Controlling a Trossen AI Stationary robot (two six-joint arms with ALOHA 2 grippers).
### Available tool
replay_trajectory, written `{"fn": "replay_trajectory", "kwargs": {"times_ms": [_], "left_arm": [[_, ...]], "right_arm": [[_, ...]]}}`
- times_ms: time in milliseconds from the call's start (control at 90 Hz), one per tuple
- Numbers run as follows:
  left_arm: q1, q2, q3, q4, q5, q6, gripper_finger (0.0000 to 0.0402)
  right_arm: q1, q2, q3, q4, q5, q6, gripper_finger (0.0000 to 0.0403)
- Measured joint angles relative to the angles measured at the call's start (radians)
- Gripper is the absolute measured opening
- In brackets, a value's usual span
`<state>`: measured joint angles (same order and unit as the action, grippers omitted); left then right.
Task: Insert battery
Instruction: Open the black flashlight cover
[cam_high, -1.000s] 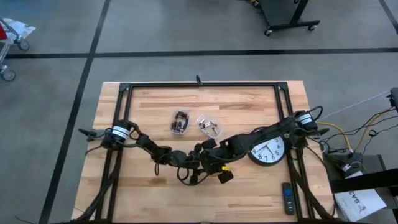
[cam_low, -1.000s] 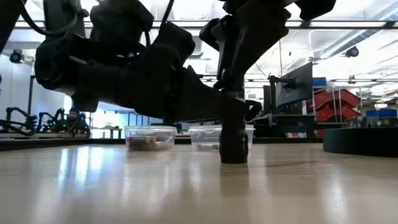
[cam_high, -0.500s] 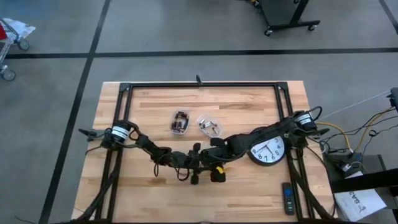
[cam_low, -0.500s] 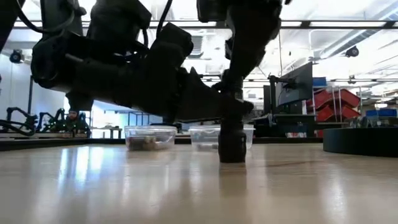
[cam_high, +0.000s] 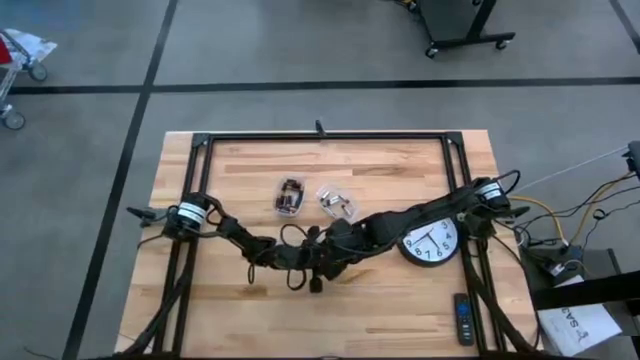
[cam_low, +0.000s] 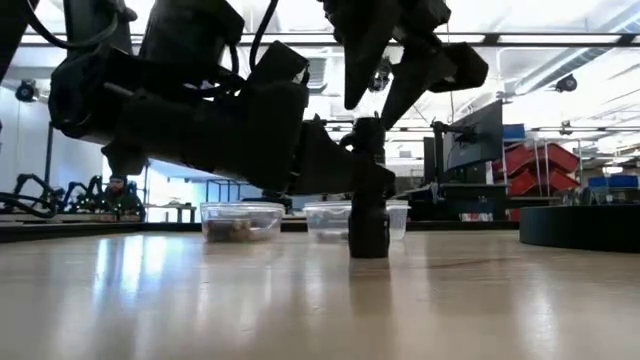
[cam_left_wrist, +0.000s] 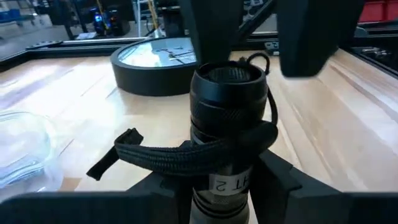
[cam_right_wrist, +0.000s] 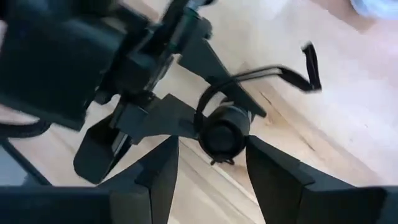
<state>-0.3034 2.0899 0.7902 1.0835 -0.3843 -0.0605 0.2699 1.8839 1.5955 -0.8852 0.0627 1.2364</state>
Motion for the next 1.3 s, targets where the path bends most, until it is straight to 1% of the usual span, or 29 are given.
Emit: {"fn": "replay_trajectory", "kwargs": {"times_ms": [167,389,678,800,933,1011,1200,1300], "left_arm": [[0.001,0.0,0.0,-0.003,-0.006,-0.007,0.0096],[0.001,0.0,-0.001,-0.005,-0.007,-0.016,0.0096],[0.003,0.001,-0.001,-0.011,-0.007,-0.015,0.0096],[0.003,0.002,-0.001,-0.011,-0.007,-0.015,0.0096],[0.003,0.002,-0.001,-0.011,-0.008,-0.015,0.0096],[0.003,0.002,-0.002,-0.011,-0.011,-0.015,0.0096],[0.003,0.002,-0.002,-0.012,-0.01,-0.012,0.0096],[0.003,0.002,-0.002,-0.012,-0.01,-0.011,0.0096]], "right_arm": [[-0.005,0.005,0.0,-0.003,0.033,0.04,0.0159],[-0.021,0.05,-0.001,0.0,0.033,0.047,0.0143],[-0.028,0.046,-0.001,-0.005,0.048,0.027,0.0115],[-0.032,0.048,-0.001,-0.007,0.043,-0.011,0.0108],[-0.04,0.048,-0.001,-0.009,0.041,-0.09,0.0099],[-0.047,0.047,0.0,-0.01,0.033,-0.166,0.0096],[-0.058,0.043,0.0,-0.013,0.021,-0.515,0.0096],[-0.068,0.043,0.0,-0.014,-0.01,-0.72,0.0096]]}}
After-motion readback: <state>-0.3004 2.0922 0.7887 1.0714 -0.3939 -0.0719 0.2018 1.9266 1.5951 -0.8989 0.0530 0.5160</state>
